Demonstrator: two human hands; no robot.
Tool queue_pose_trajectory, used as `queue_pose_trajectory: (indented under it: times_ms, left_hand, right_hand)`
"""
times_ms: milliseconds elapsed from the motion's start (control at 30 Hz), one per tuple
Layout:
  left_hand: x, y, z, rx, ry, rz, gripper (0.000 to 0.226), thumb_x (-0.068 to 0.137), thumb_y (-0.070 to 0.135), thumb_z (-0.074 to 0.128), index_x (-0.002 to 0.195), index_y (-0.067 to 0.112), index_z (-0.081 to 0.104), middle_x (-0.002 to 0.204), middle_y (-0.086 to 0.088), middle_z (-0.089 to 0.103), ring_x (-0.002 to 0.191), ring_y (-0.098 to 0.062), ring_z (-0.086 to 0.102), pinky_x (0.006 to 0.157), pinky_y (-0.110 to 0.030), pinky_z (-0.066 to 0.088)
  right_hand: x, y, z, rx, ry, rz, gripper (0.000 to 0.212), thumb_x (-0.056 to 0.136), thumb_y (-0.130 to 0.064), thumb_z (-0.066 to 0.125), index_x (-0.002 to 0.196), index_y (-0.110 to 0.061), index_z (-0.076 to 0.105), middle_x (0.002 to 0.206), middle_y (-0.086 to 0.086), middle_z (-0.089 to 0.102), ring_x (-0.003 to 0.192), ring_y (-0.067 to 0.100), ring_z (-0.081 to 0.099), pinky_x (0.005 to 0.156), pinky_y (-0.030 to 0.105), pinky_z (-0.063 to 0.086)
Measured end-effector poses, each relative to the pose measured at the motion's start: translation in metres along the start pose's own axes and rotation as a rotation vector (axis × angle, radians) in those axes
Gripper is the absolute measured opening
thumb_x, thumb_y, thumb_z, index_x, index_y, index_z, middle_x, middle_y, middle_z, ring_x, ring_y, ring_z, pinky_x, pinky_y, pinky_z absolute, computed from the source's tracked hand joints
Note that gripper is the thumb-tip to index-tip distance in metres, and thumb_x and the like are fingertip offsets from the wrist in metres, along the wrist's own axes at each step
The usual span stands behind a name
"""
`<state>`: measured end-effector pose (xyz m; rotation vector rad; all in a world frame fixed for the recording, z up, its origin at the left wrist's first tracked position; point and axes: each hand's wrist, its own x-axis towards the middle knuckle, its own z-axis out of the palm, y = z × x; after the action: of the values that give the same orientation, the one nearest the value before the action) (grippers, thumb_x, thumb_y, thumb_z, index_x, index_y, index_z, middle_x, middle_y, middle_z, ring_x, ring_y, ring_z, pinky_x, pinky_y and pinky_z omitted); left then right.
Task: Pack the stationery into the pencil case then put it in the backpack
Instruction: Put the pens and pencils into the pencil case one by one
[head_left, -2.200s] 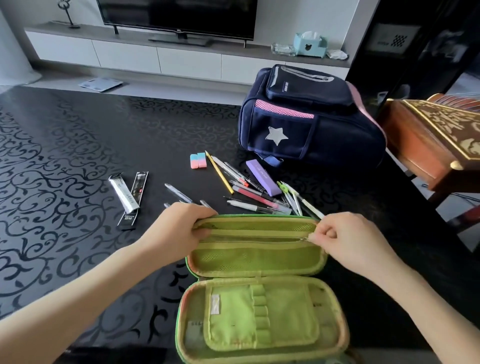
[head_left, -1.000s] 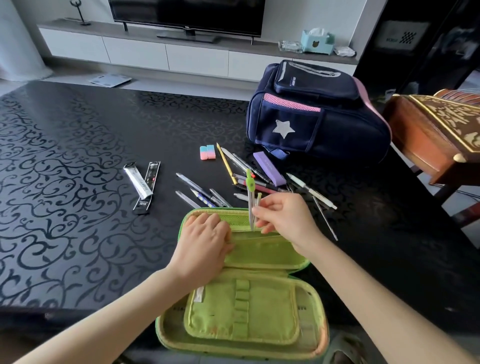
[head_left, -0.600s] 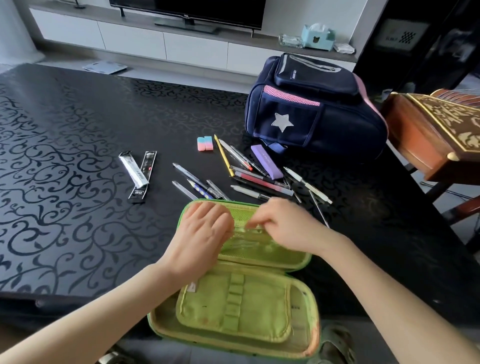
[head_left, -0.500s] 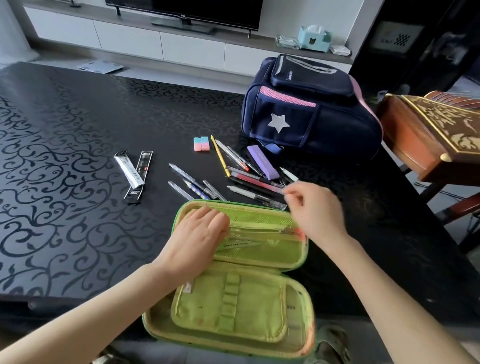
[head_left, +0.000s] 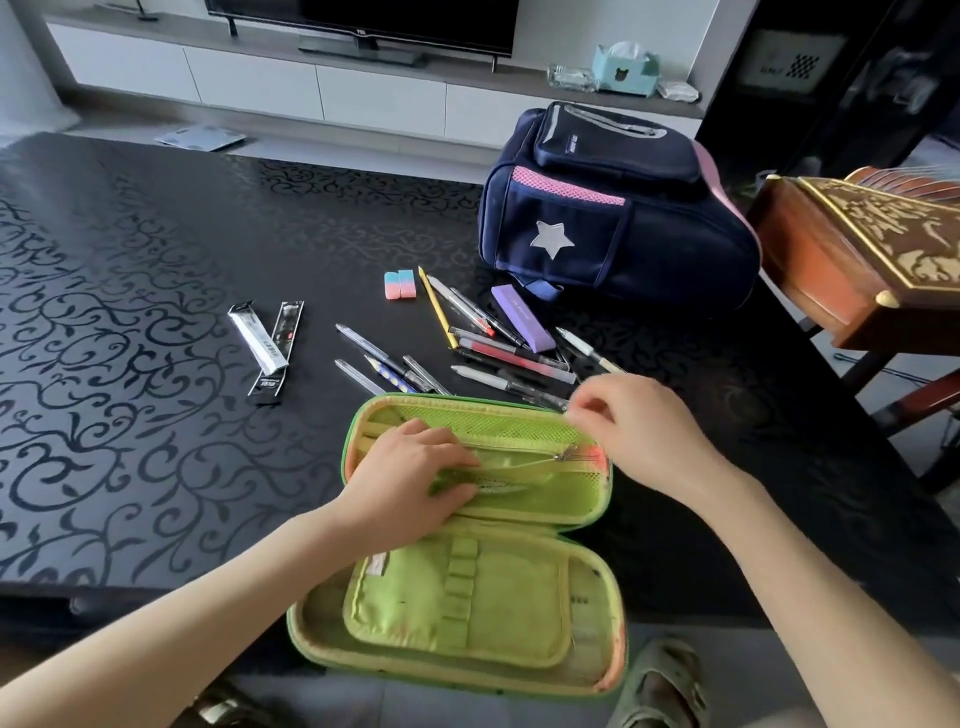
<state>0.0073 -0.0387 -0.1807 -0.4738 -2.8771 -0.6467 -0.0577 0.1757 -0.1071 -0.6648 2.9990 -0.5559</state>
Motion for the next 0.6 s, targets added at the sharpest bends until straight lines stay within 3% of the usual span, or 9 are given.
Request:
queue_pose_trajectory:
  times_ms: [100,233,333,433,500,567,600]
  left_hand:
    - [0.000,0.004,-0.001,0.020,0.046,-0.010,0.025,0.077,0.036,0.058,0.094,0.025,0.072,0.083,0.005,0.064,0.078,-0.021,0.053,0.070,-0.036,0.046]
    - [-0.009,0.000,-0.004,0.127,0.125,0.089,0.013,0.073,0.014,0.064,0.081,0.021,0.072,0.071,0.004,0.063,0.064,-0.021,0.057,0.059,-0.034,0.051]
    - [-0.013,-0.005,-0.002,0.169,0.182,0.120,0.017,0.071,0.006,0.068,0.081,0.019,0.069,0.071,0.003,0.061,0.065,-0.020,0.052,0.060,-0.031,0.044]
    - [-0.013,-0.011,0.001,0.155,0.231,0.108,0.010,0.077,0.009,0.064,0.084,0.017,0.065,0.076,0.003,0.061,0.073,-0.018,0.045,0.066,-0.030,0.037]
    - [-0.010,-0.013,0.001,0.126,0.221,0.098,0.006,0.083,0.014,0.058,0.084,0.017,0.063,0.076,0.004,0.063,0.072,-0.018,0.049,0.066,-0.030,0.040]
    - [-0.009,-0.012,0.001,0.118,0.187,0.101,0.012,0.087,0.020,0.050,0.086,0.017,0.061,0.074,0.005,0.065,0.069,-0.019,0.055,0.064,-0.031,0.046]
    - [-0.009,-0.012,0.001,0.114,0.172,0.101,0.012,0.087,0.021,0.047,0.088,0.018,0.059,0.073,0.006,0.066,0.067,-0.020,0.056,0.062,-0.030,0.048]
  right_hand:
    - [0.010,-0.027,0.020,-0.151,-0.046,-0.201,0.017,0.090,-0.032,0.057,0.084,-0.022,0.070,0.089,-0.011,0.069,0.089,0.008,0.053,0.083,0.027,0.041]
    - [0.027,-0.042,0.049,-0.363,-0.106,-0.338,0.016,0.090,-0.029,0.059,0.089,-0.020,0.073,0.089,-0.002,0.070,0.090,0.020,0.053,0.076,0.030,0.041]
    - [0.026,-0.054,0.050,-0.319,-0.219,-0.381,0.015,0.090,-0.027,0.059,0.094,-0.021,0.073,0.087,-0.001,0.064,0.088,0.017,0.050,0.070,0.029,0.035]
    - [0.023,-0.053,0.035,-0.058,-0.393,-0.299,0.022,0.091,-0.021,0.053,0.100,-0.027,0.072,0.085,-0.009,0.068,0.075,0.010,0.054,0.069,0.027,0.045]
    - [0.030,-0.039,0.026,0.131,-0.200,-0.133,0.024,0.089,-0.018,0.051,0.091,-0.027,0.073,0.070,-0.014,0.066,0.060,0.009,0.057,0.059,0.026,0.047]
    - [0.049,-0.011,0.027,0.066,0.131,0.108,0.025,0.086,-0.013,0.051,0.070,-0.023,0.067,0.062,-0.009,0.059,0.059,0.017,0.057,0.052,0.027,0.040]
    - [0.057,0.005,0.029,-0.012,0.197,0.243,0.024,0.085,-0.014,0.052,0.064,-0.020,0.061,0.064,-0.004,0.058,0.063,0.023,0.056,0.053,0.027,0.037]
